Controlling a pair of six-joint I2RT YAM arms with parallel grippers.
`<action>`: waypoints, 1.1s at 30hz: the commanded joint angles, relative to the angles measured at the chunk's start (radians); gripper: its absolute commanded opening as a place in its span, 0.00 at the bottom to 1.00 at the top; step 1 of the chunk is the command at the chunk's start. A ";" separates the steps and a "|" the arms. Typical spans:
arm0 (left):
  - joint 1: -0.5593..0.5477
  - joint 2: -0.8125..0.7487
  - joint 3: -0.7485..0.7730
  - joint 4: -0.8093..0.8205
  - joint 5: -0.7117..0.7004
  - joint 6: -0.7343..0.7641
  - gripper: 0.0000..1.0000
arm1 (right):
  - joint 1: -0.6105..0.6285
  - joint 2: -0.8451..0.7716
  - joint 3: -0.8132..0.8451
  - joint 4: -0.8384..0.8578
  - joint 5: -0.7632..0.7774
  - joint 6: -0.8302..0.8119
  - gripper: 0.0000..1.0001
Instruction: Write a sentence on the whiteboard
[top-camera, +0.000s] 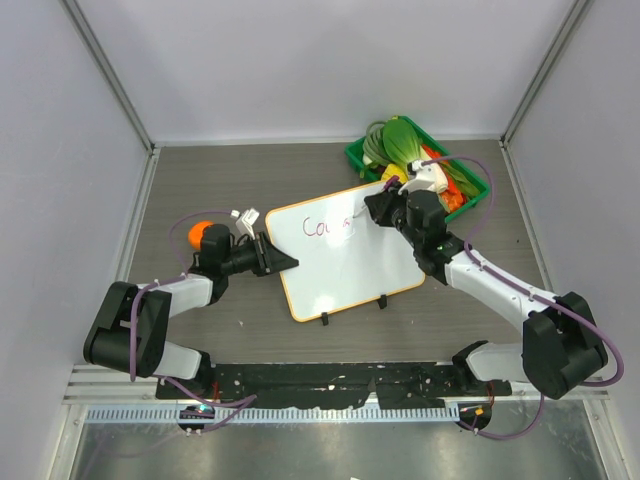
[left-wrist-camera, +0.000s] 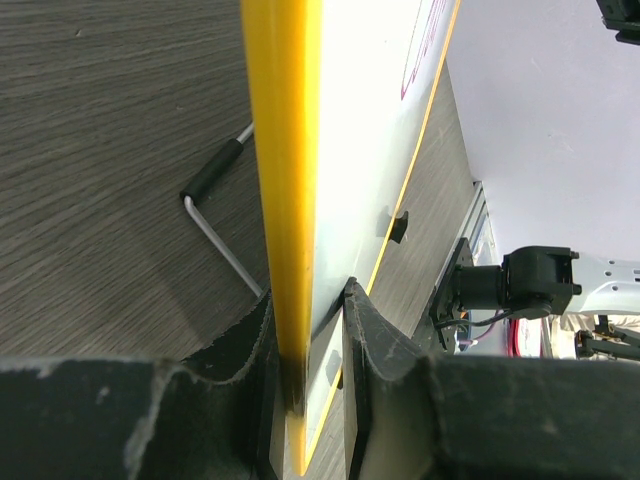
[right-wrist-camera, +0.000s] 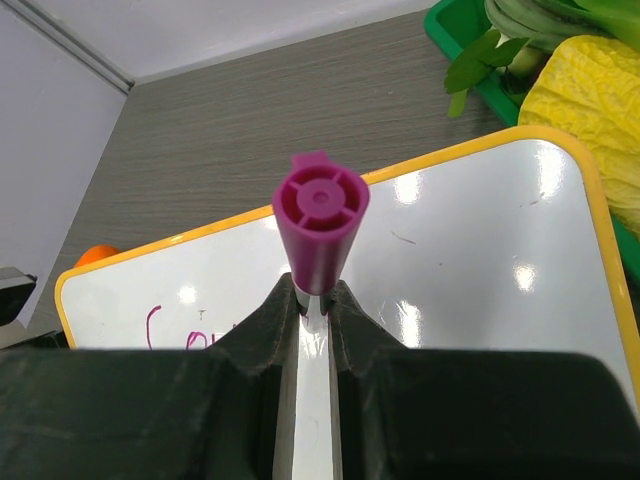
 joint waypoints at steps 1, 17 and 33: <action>-0.007 0.030 -0.012 -0.136 -0.183 0.126 0.00 | -0.004 -0.026 -0.024 -0.016 -0.009 -0.015 0.01; -0.005 0.028 -0.012 -0.137 -0.185 0.126 0.00 | -0.015 -0.026 -0.007 0.007 0.060 0.011 0.01; -0.005 0.030 -0.012 -0.137 -0.183 0.126 0.00 | -0.023 0.002 0.036 -0.013 0.032 0.003 0.01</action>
